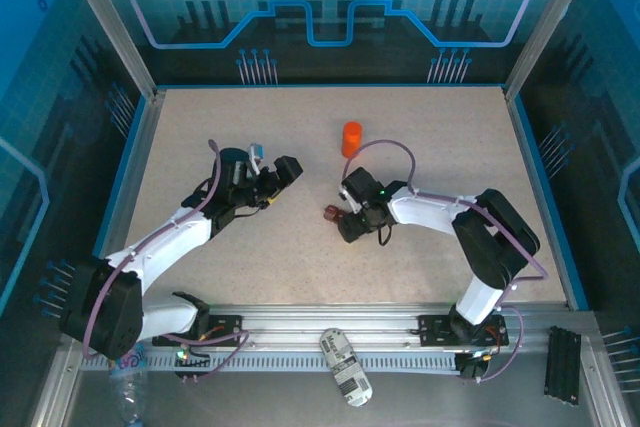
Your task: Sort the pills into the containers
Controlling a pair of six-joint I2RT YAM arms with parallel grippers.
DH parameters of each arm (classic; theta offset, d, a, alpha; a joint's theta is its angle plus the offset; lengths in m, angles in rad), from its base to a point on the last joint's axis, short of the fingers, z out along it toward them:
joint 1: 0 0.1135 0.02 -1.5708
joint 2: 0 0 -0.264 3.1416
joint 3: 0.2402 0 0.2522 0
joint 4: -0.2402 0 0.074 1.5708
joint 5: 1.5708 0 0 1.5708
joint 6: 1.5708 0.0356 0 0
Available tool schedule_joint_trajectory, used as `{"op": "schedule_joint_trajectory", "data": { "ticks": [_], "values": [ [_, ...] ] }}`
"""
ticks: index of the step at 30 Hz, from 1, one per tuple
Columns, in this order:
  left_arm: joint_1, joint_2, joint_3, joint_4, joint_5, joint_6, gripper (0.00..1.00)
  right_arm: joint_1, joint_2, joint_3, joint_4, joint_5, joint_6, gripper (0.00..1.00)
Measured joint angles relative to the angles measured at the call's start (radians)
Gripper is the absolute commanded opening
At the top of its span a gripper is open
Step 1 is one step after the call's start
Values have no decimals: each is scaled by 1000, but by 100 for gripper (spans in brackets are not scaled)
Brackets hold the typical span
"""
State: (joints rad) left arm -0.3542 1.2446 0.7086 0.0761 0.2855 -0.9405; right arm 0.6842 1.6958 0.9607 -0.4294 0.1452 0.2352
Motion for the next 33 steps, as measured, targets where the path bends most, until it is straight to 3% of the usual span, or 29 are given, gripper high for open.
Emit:
{"op": "schedule_joint_trajectory", "data": {
  "ticks": [19,23,29,33],
  "values": [
    [-2,0,-10,-16,18,35,99,-122,-18,4,-23,-19,25,79],
    [-26,19,47,-123,14,133,99,-139,-95,1,-37,-49,58,79],
    [-150,130,230,-309,-29,369,99,-182,-245,-34,-31,-115,149,83],
    [-243,217,320,-438,-119,534,99,-232,-292,-99,-8,-179,227,88]
  ]
}}
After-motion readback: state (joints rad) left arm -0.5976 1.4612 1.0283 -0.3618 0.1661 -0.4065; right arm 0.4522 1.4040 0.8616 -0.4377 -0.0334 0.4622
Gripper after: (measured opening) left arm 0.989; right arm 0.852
